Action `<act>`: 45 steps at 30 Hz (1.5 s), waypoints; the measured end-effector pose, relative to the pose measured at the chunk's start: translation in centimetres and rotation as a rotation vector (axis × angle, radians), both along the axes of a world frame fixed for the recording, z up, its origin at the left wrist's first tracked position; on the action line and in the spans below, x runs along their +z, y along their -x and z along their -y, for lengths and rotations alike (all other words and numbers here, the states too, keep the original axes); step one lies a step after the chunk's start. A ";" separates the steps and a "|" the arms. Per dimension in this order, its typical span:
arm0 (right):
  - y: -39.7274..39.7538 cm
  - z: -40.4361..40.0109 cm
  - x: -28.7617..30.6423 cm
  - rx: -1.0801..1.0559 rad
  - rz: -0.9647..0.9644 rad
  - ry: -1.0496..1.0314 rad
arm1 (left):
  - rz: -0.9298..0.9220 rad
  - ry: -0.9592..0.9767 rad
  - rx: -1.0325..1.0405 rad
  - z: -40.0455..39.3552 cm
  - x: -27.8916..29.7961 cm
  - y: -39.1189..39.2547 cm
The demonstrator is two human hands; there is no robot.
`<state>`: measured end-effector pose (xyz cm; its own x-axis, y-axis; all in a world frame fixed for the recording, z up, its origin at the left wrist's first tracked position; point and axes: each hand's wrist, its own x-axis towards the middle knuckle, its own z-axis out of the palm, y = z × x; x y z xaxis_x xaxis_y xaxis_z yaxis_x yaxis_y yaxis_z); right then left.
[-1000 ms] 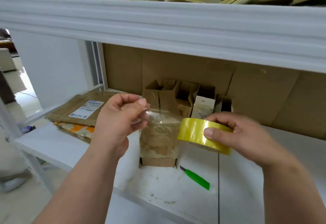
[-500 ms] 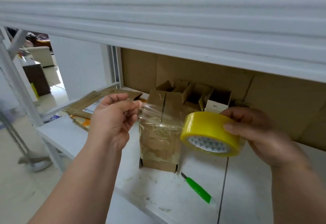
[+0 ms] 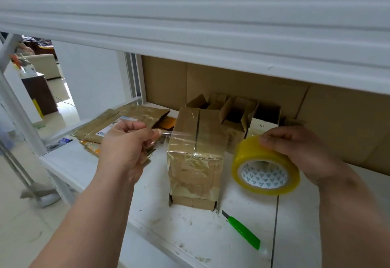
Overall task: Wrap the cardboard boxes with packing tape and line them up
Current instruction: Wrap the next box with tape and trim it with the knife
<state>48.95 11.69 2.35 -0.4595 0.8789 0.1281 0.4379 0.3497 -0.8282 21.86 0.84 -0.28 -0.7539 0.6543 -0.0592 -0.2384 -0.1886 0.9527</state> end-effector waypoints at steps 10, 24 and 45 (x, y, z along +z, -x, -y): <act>1.1 -0.5 0.7 -0.081 0.109 0.057 | -0.017 0.051 -0.102 -0.6 -0.5 1.5; 2.3 0.0 -1.5 -0.087 0.237 0.183 | 0.042 0.173 -0.222 -1.3 -4.0 1.2; 5.3 4.7 -3.6 -0.086 0.382 -0.174 | -0.543 0.165 -0.191 1.7 -4.7 -0.5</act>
